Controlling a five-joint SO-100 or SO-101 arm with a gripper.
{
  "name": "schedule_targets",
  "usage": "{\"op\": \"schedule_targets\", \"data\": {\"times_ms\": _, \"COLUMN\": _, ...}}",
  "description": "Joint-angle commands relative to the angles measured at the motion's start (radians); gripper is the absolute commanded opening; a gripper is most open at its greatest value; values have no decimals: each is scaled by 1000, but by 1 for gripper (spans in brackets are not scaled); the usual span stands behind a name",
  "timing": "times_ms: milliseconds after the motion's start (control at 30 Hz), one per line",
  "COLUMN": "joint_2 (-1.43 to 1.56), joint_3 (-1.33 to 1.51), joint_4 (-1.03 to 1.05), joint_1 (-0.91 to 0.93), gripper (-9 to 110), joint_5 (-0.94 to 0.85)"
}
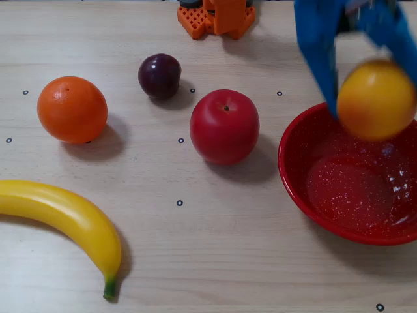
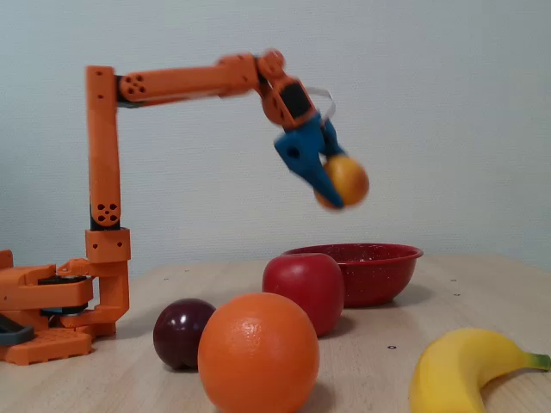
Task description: Put peach in the red bowl.
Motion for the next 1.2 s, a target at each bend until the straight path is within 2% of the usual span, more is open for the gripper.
{"op": "schedule_targets", "data": {"times_ms": 0, "joint_2": 26, "joint_3": -110, "joint_4": -14, "joint_1": -21, "gripper": 0, "joint_5": 18}}
{"op": "schedule_targets", "data": {"times_ms": 600, "joint_2": -296, "joint_3": -319, "joint_4": 104, "joint_1": -41, "gripper": 0, "joint_5": -21}}
{"op": "schedule_targets", "data": {"times_ms": 1100, "joint_2": -350, "joint_3": -325, "joint_4": 97, "joint_1": -72, "gripper": 0, "joint_5": -92}}
{"op": "schedule_targets", "data": {"times_ms": 1133, "joint_2": -348, "joint_3": -327, "joint_4": 95, "joint_1": -74, "gripper": 1, "joint_5": -97}}
{"op": "schedule_targets", "data": {"times_ms": 1167, "joint_2": -347, "joint_3": -327, "joint_4": 97, "joint_1": -74, "gripper": 9, "joint_5": -101}}
